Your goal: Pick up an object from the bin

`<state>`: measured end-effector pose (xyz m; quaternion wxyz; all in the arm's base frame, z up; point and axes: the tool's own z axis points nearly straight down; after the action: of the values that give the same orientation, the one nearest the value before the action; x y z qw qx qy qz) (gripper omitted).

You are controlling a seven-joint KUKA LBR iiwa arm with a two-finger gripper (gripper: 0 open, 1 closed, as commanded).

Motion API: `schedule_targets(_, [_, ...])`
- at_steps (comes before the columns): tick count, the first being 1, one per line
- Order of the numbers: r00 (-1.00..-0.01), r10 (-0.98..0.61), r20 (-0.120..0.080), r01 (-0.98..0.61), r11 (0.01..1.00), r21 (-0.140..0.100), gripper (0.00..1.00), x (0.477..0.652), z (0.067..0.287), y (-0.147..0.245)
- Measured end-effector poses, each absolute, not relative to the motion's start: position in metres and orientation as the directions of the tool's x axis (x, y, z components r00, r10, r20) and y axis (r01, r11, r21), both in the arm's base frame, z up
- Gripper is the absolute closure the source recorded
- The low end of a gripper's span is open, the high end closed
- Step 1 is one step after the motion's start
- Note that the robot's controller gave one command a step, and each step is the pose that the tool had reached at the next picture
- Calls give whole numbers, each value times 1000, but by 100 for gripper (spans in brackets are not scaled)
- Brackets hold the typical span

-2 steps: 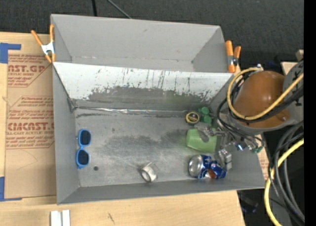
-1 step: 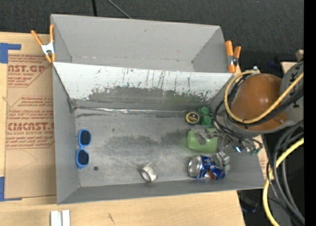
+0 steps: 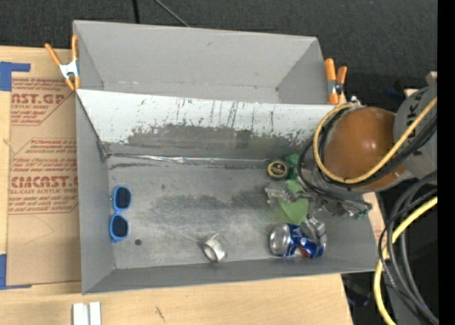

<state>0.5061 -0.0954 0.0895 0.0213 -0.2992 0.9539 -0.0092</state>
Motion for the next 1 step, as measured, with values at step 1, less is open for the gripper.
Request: schedule_targets(1, [-661,-750,-25,-749,661,-36,0,493,90,-78])
